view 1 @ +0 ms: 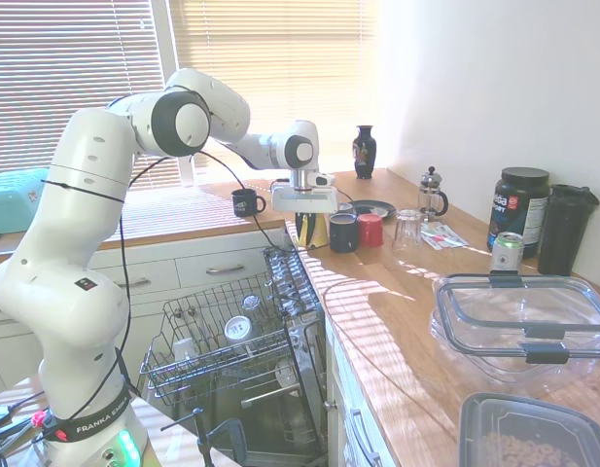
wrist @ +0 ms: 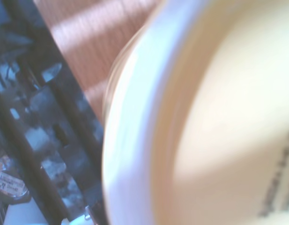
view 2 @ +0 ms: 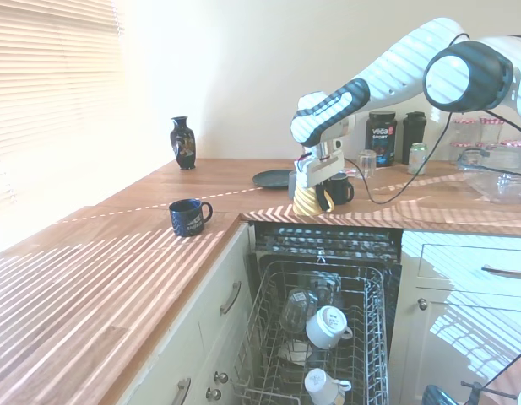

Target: Take a mug cup out of the rack

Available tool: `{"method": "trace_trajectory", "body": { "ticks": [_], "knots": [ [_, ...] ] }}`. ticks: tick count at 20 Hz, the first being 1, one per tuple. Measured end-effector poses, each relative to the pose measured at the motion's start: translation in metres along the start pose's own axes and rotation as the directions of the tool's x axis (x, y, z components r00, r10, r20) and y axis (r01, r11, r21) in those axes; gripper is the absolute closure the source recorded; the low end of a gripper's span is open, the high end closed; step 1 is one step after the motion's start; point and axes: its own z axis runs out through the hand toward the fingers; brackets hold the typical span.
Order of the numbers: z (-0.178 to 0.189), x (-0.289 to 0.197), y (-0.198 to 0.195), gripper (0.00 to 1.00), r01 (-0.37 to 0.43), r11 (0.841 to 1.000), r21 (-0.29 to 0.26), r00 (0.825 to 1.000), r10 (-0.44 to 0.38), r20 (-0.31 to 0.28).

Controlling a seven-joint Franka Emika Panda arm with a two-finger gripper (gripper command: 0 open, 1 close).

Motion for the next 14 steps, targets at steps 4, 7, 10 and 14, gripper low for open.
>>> {"method": "trace_trajectory", "body": {
  "ticks": [4, 7, 10, 14],
  "knots": [
    [-0.001, 0.007, 0.008, 0.00, -0.041, 0.999, 0.004, 0.999, 0.041, -0.024],
    [-0.002, 0.012, 0.015, 0.00, -0.055, 0.998, 0.008, 0.998, 0.055, -0.037],
    [-0.014, 0.008, 0.025, 0.00, -0.064, 0.998, 0.019, 0.997, 0.065, -0.052],
    [-0.033, -0.024, 0.049, 0.00, -0.059, 0.998, 0.026, 0.996, 0.060, -0.064]
  ]
}}
